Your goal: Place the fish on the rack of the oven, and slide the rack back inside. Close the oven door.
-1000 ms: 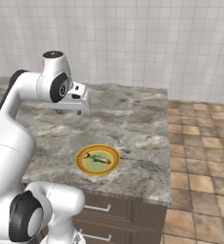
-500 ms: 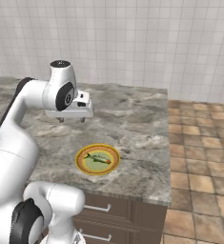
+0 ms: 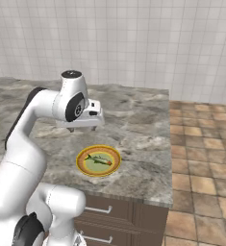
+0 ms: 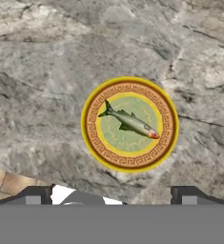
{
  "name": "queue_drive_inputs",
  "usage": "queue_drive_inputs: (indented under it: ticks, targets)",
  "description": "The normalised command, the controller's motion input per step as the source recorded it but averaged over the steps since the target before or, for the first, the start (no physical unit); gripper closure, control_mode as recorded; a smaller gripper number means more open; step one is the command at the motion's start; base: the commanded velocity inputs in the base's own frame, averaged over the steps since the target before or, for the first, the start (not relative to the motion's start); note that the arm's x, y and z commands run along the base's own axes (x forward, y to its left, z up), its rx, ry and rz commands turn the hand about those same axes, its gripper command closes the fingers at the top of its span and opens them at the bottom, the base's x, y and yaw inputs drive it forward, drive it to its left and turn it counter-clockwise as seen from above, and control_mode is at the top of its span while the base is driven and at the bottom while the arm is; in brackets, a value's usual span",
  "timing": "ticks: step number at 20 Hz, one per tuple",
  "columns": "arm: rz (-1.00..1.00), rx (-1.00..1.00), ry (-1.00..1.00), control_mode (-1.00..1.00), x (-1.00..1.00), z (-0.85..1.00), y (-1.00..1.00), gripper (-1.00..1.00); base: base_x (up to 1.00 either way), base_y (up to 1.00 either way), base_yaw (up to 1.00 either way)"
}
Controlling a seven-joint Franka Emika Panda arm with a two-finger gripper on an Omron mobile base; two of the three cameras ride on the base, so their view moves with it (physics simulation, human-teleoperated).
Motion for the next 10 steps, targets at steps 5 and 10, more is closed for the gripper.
queue_drive_inputs:
  ticks: [5,10]
  targets:
    - [0.2,-0.02,0.02,-1.0,0.0,-0.32,-0.19,-1.0,0.0,0.0,0.0]
    - [0.23,0.0,0.07,-1.0,0.13,-0.43,0.0,-1.0,0.0,0.0,0.0]
